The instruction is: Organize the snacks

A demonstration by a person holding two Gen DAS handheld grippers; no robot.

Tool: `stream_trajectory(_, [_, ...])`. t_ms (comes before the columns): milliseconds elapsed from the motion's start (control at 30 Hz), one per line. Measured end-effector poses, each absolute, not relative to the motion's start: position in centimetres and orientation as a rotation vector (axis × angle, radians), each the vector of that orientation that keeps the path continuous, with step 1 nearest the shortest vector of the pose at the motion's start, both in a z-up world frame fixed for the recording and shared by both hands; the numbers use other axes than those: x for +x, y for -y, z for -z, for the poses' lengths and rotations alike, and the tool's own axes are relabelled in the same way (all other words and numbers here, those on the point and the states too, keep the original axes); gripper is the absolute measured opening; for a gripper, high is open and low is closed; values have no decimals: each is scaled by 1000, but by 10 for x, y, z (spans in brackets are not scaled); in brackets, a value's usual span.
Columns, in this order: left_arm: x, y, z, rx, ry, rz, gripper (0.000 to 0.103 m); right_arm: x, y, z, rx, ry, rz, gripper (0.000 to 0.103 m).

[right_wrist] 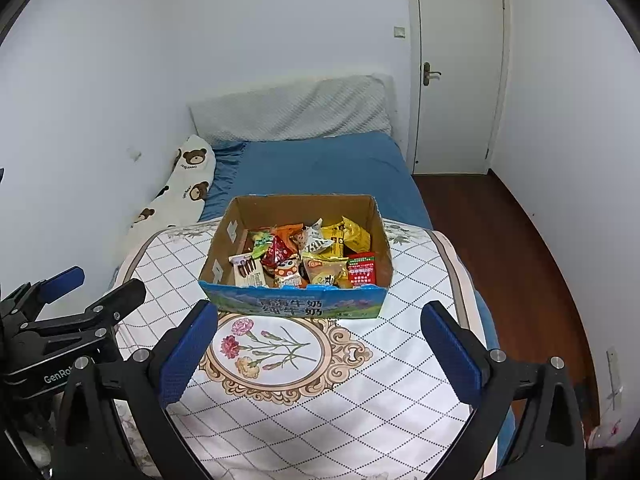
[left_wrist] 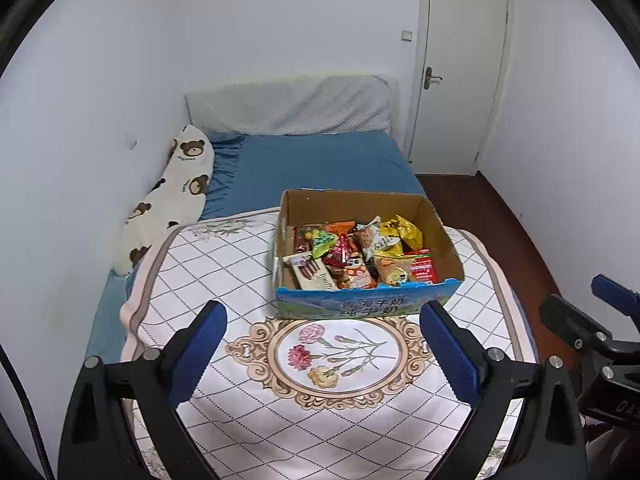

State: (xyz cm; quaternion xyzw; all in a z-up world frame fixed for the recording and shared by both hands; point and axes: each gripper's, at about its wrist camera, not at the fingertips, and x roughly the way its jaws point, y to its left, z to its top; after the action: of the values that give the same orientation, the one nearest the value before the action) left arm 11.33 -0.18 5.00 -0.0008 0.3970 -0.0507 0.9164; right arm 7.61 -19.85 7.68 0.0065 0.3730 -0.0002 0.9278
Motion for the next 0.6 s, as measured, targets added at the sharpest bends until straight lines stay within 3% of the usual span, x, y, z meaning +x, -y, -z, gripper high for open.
stream_trajectory(67, [116,4,-47,-3,-819,109,103,78,200,-75,16,-769,2,103])
stream_trajectory(600, [162,15,-14,7,-865,54,103,126,226,-40,17,-790,67,103])
